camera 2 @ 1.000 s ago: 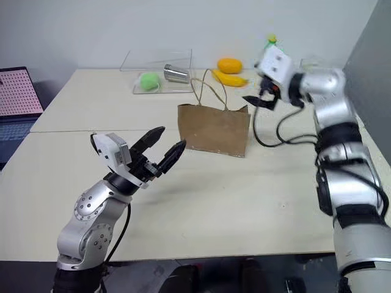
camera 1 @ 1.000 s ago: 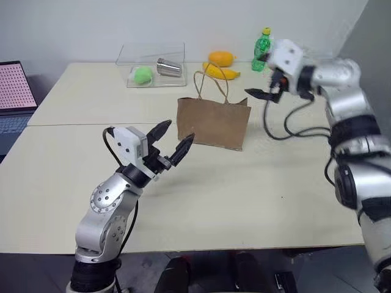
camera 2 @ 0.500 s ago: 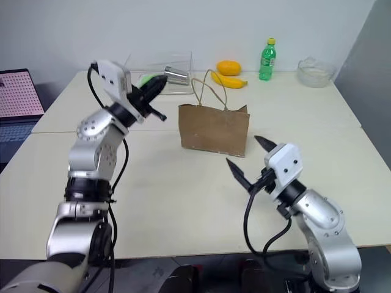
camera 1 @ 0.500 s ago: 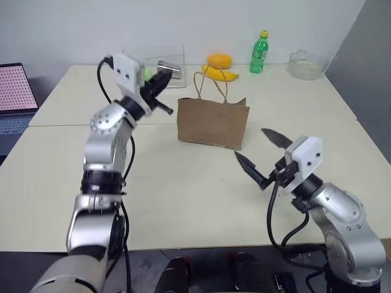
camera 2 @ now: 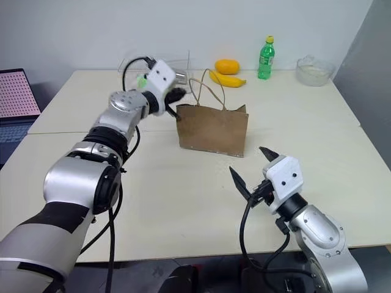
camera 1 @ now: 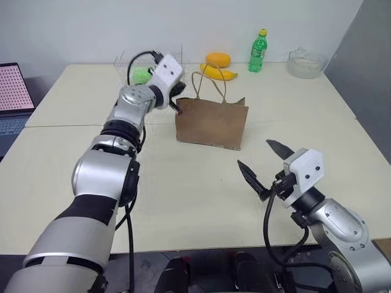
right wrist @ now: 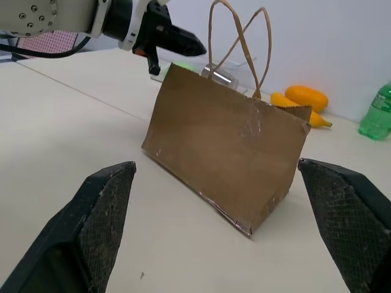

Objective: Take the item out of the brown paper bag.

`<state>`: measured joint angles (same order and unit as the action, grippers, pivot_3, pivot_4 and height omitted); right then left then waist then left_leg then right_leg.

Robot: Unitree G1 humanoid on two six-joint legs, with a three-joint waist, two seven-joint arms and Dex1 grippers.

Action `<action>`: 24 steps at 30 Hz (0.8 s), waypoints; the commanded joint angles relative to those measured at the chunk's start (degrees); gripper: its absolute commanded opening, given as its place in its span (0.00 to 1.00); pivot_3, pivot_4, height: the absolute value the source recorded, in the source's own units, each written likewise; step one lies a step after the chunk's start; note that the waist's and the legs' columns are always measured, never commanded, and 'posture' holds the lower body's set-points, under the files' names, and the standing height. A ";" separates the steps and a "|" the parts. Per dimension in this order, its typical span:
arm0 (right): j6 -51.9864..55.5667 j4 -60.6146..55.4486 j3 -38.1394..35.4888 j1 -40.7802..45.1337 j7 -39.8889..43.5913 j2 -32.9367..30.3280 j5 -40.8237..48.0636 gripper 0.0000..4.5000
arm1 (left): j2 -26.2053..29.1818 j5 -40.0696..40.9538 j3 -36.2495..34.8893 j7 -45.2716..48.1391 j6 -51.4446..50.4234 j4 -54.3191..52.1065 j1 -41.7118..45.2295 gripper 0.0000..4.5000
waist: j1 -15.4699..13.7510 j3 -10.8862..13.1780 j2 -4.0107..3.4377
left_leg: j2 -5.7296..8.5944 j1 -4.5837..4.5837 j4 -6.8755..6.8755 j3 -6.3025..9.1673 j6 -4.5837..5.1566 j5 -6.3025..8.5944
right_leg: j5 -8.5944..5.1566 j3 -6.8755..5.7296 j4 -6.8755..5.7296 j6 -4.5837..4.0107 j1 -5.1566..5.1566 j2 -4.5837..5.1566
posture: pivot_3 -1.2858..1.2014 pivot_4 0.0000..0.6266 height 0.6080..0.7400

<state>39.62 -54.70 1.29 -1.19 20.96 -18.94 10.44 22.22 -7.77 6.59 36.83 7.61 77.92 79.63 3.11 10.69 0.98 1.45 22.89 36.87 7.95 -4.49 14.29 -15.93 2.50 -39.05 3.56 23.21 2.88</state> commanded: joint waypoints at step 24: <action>-1.56 -3.49 -2.57 -2.08 1.56 -7.44 10.27 1.00 | 11.42 2.62 2.35 55.53 -7.36 -9.03 -6.28 0.00 | 0.38 0.00 0.00 | -0.05 -0.02 0.03 0.02 0.01 0.00 | 0.00 0.00 -0.07 -0.01 -0.02 -0.03 | 0.52 0.24 1.00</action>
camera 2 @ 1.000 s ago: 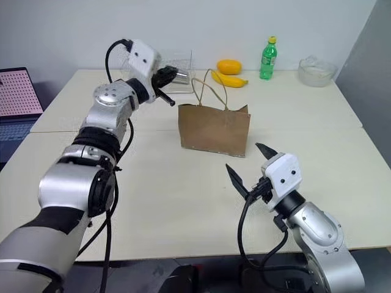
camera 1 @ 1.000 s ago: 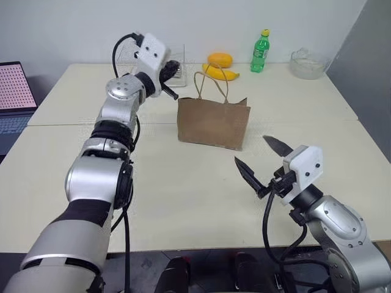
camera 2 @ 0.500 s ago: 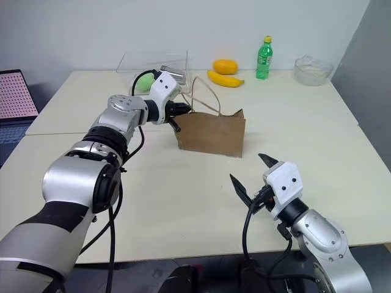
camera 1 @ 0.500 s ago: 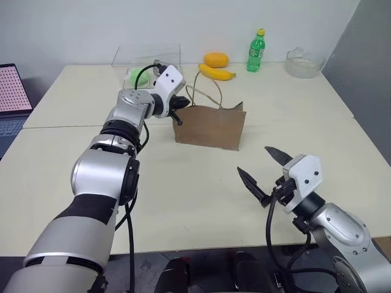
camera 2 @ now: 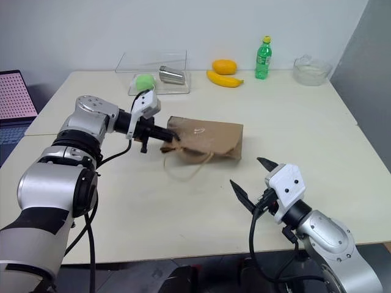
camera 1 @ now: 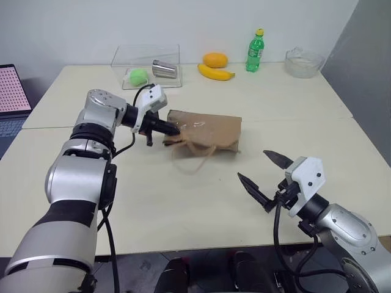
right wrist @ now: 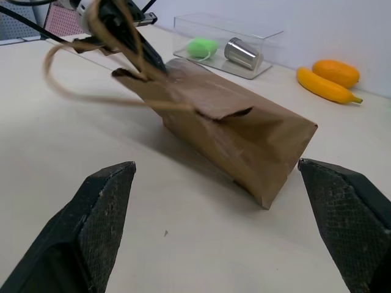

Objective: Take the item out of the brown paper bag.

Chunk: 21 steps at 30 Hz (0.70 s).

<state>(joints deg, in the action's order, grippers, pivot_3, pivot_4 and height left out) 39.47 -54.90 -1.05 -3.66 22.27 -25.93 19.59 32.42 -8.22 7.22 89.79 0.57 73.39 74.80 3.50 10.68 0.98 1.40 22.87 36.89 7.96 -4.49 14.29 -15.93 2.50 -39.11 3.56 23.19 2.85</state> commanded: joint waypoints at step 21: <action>0.55 -2.78 5.31 -2.30 7.76 -7.40 8.09 1.00 | 16.04 25.78 -6.54 -2.72 0.89 -72.48 -44.28 0.40 | 0.10 -0.03 -0.02 | -0.13 -0.04 0.01 -0.03 0.01 0.01 | 0.01 0.10 0.02 -0.03 -0.01 0.04 | 0.52 0.24 1.00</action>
<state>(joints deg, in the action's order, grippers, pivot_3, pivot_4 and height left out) 40.81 -54.87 3.79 -5.82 28.79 -32.79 26.70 47.02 15.61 3.41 87.14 0.57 5.06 31.59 3.60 10.65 0.96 1.27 22.79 36.91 7.90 -4.47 14.30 -15.92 2.62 -39.12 3.53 23.16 2.89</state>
